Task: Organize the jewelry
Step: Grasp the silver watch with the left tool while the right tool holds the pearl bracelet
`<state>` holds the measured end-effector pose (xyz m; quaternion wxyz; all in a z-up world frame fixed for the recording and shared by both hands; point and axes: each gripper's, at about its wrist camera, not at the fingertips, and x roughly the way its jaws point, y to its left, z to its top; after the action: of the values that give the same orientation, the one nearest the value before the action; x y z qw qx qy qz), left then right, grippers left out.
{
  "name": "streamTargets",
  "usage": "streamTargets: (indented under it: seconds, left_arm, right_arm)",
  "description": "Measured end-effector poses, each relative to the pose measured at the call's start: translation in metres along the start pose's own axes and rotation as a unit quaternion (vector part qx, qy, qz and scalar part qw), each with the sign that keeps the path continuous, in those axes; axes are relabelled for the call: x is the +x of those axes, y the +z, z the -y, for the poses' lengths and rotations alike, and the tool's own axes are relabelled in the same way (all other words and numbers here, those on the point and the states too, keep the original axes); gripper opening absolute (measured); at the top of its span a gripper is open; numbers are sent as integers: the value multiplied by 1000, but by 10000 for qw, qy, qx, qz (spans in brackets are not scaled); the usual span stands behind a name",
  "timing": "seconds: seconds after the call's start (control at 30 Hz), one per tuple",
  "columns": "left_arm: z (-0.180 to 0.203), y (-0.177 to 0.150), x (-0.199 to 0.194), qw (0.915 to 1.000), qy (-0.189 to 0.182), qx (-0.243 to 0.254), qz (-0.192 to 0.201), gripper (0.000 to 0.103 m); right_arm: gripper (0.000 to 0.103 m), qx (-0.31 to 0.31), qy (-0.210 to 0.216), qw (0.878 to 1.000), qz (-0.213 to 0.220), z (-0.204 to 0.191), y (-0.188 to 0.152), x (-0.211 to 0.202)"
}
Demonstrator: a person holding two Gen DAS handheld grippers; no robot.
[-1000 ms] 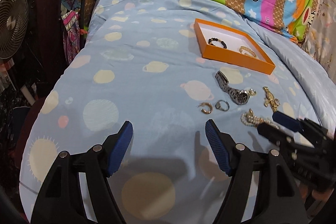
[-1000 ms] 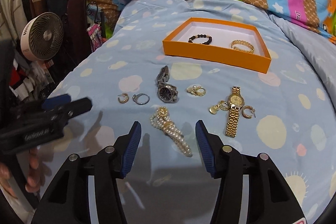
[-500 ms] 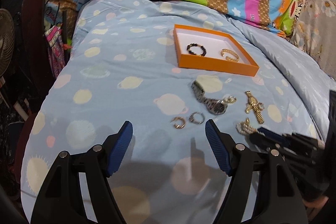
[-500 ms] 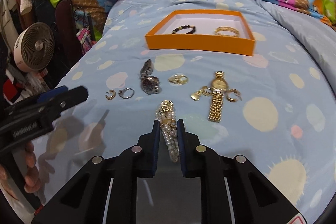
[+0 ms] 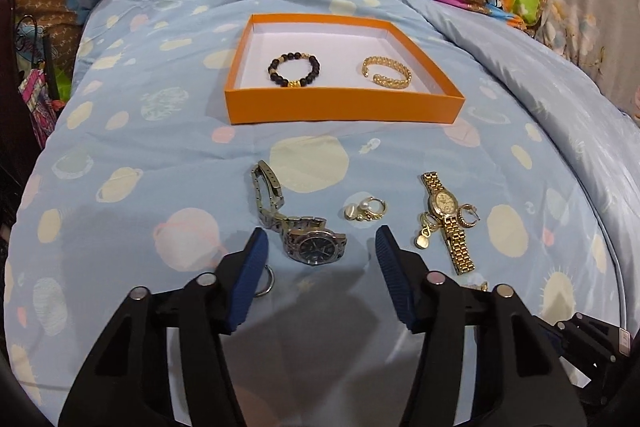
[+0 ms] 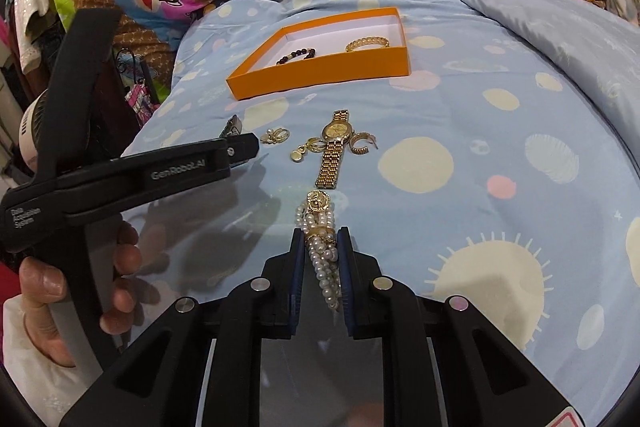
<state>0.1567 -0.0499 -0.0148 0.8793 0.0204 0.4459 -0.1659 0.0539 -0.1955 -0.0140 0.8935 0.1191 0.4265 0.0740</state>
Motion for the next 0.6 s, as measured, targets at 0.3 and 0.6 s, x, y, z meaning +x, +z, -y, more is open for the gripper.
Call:
streamTargets:
  seconds: [0.3,0.6]
  left_arm:
    - [2,-4,0,10000,-69,42,20,30]
    - [-4,-6,-33,9995,-91,-5,304,29]
  right_arm:
    - [15,95,98,9999,16,4,-1,0]
    - [14,34,-63,9995,304,2,2,-15]
